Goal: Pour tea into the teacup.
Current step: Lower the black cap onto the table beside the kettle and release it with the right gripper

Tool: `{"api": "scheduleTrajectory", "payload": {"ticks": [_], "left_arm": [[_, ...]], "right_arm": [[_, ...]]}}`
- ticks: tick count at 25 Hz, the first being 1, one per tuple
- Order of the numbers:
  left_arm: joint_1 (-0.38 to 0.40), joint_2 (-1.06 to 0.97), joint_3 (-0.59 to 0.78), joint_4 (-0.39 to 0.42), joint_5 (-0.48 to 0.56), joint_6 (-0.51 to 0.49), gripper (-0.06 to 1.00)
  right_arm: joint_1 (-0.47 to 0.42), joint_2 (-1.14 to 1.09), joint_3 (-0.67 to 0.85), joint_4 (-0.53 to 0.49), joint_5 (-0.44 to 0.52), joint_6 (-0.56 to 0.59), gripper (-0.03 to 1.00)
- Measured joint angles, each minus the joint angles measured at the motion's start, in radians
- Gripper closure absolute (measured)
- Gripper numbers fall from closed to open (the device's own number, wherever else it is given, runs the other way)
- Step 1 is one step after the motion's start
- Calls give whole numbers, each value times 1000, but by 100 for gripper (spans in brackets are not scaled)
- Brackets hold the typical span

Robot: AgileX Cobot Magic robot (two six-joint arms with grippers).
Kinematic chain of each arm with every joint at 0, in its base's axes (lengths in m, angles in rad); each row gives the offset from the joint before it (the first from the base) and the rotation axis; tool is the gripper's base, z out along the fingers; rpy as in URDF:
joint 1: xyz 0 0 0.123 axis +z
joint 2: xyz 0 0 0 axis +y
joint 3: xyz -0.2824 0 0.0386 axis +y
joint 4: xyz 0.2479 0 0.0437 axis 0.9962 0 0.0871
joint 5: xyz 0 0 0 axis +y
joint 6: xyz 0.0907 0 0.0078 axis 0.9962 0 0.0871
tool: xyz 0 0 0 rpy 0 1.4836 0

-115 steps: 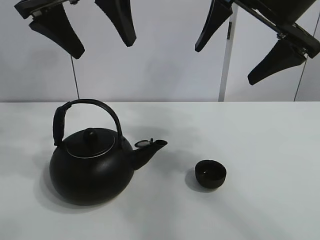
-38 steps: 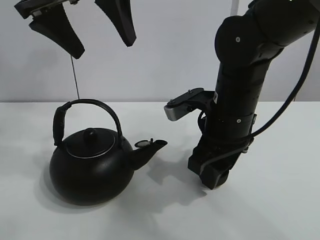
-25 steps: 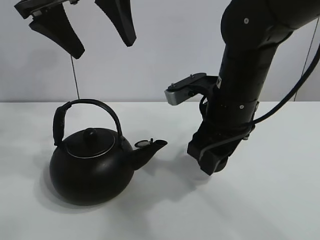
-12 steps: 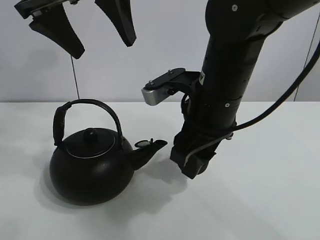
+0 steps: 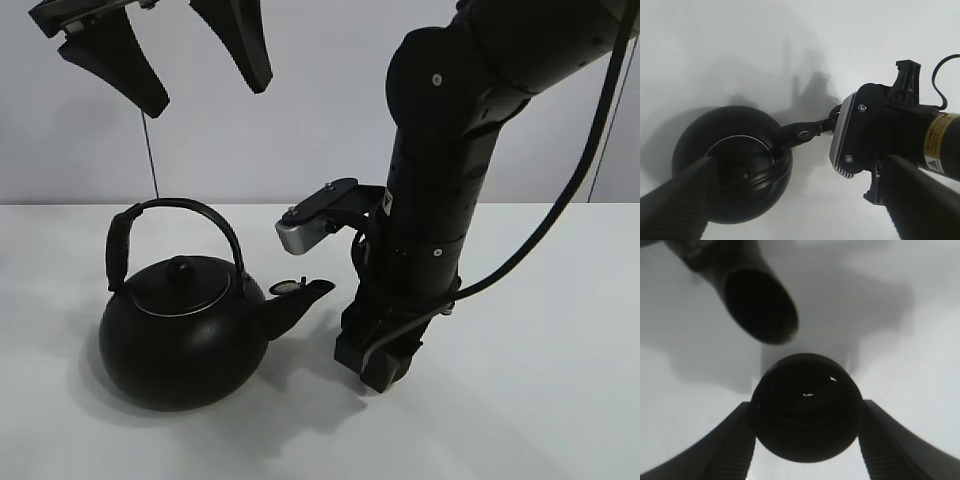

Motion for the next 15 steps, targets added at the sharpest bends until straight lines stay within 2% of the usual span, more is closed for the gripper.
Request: {"api": "scheduleTrajectory", "payload": {"ticks": [15], "left_arm": [[0, 0, 0, 0, 0, 0, 31]], "right_arm": [[3, 25, 0, -1, -19, 1, 56]]}}
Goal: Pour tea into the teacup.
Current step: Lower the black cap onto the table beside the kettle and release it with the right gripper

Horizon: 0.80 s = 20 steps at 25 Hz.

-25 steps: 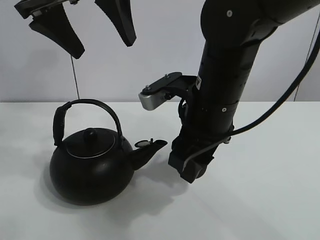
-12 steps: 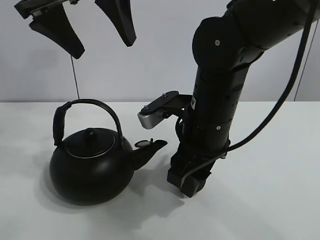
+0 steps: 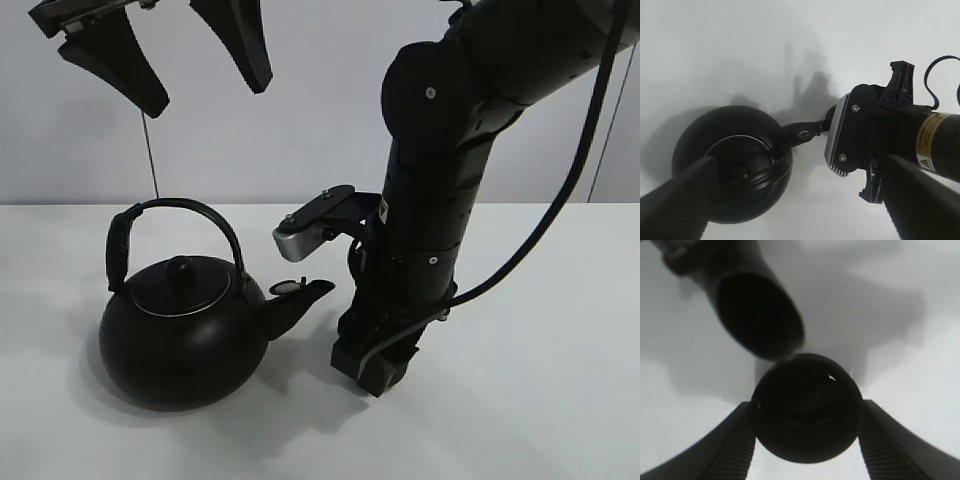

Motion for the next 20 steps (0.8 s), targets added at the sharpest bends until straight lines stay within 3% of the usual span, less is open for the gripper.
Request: {"api": "scheduleTrajectory", "payload": {"ticks": [6, 20], "left_arm": [[0, 0, 0, 0, 0, 0, 31], [0, 0, 0, 0, 0, 0, 31]], "right_arm": [[0, 0, 0, 0, 1, 10, 56], [-7, -90, 0, -8, 103, 30, 34]]}}
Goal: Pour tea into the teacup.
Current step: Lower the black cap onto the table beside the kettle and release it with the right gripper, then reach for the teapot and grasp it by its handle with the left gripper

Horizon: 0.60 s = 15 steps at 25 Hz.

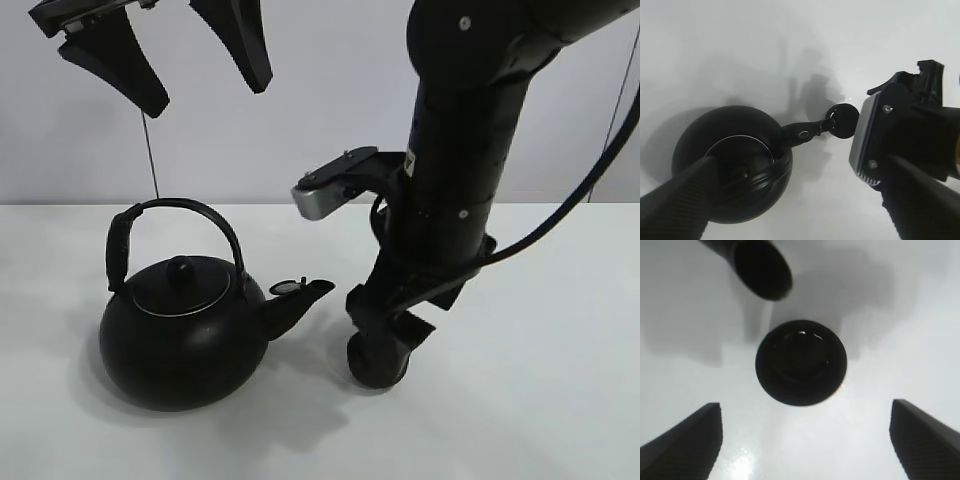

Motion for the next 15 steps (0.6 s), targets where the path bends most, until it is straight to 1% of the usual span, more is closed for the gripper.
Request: {"api": "scheduleTrajectory", "payload": {"ticks": [4, 6, 9, 12, 15], "left_arm": [[0, 0, 0, 0, 0, 0, 31], [0, 0, 0, 0, 0, 0, 31], [0, 0, 0, 0, 0, 0, 31], [0, 0, 0, 0, 0, 0, 31], [0, 0, 0, 0, 0, 0, 31]], "right_arm": [[-51, -66, 0, -11, 61, 29, 32], [-91, -99, 0, -11, 74, 52, 32], [-165, -140, 0, 9, 79, 115, 32], [-250, -178, 0, 83, 84, 193, 32], [-317, -229, 0, 223, 85, 205, 32]]}}
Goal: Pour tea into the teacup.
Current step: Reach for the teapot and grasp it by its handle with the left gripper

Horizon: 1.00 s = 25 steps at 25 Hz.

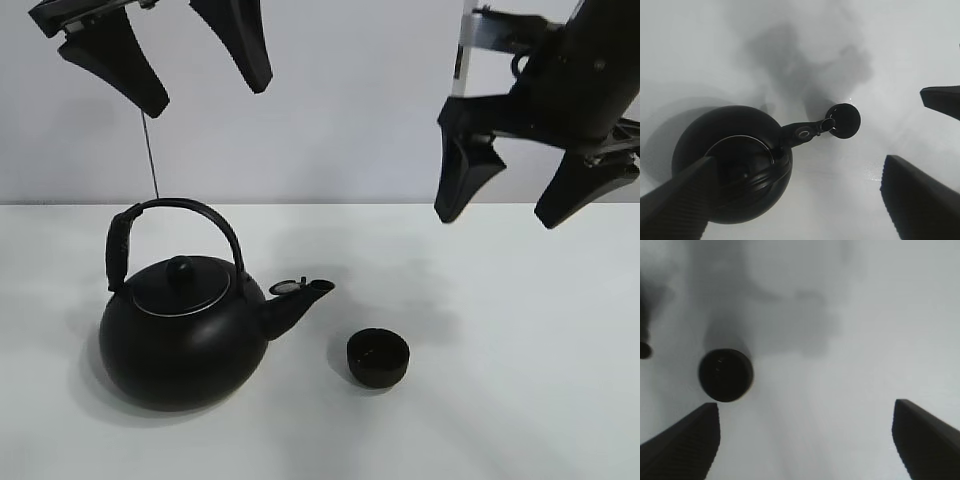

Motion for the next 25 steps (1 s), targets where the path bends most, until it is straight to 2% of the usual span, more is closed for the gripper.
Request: {"api": "scheduleTrajectory", "payload": {"ticks": [3, 6, 25], "left_arm": [[0, 0, 0, 0, 0, 0, 31], [0, 0, 0, 0, 0, 0, 31], [0, 0, 0, 0, 0, 0, 31]], "right_arm": [[-32, -54, 1, 119, -12, 8, 32], [-36, -93, 1, 172, -27, 14, 32], [-36, -106, 1, 185, -54, 78, 32]]}}
